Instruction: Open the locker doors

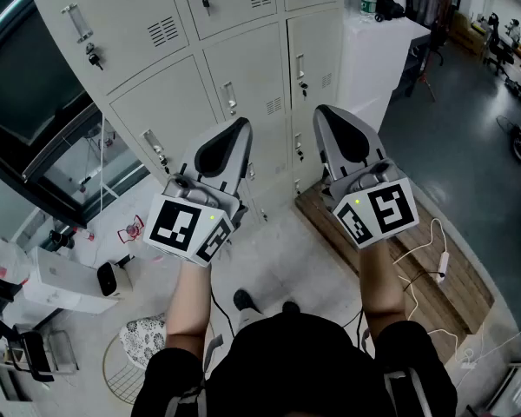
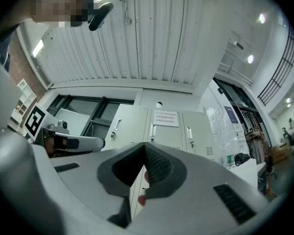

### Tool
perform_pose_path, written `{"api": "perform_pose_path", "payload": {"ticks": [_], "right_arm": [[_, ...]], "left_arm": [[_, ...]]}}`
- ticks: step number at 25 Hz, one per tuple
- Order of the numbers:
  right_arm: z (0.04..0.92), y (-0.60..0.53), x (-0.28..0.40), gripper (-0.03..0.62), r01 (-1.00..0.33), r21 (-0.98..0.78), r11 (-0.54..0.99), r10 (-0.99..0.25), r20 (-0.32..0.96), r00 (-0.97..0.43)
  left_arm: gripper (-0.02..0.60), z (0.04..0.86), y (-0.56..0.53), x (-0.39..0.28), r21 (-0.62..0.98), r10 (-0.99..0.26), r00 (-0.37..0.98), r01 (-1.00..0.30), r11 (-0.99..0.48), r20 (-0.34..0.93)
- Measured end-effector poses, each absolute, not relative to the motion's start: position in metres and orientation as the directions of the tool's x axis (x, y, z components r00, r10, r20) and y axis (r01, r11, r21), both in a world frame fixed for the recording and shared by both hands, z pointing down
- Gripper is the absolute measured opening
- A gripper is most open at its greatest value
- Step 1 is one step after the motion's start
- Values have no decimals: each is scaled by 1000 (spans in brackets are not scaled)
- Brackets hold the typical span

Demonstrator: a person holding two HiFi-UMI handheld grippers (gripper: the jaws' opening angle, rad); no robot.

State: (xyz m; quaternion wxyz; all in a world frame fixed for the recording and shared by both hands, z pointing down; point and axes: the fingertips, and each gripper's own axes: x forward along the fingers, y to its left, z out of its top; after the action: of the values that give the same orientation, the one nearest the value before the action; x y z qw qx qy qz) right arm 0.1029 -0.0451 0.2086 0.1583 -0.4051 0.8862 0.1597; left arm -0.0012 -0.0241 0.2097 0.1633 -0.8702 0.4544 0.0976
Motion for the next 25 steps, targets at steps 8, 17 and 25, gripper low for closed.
{"api": "perform_pose_path", "payload": {"ticks": [8, 17, 25], "right_arm": [[213, -45, 101, 3, -759, 153, 633, -662, -402, -633], [216, -57, 89, 3, -727, 134, 674, -634, -400, -661], [219, -94, 71, 5, -716, 100, 691, -639, -380, -669]], "left_arm": [[15, 213, -25, -1, -191, -761, 565, -825, -532, -317], [15, 214, -35, -10, -185, -768, 558, -829, -527, -314], [15, 215, -71, -32, -165, -766, 554, -831, -531, -325]]}}
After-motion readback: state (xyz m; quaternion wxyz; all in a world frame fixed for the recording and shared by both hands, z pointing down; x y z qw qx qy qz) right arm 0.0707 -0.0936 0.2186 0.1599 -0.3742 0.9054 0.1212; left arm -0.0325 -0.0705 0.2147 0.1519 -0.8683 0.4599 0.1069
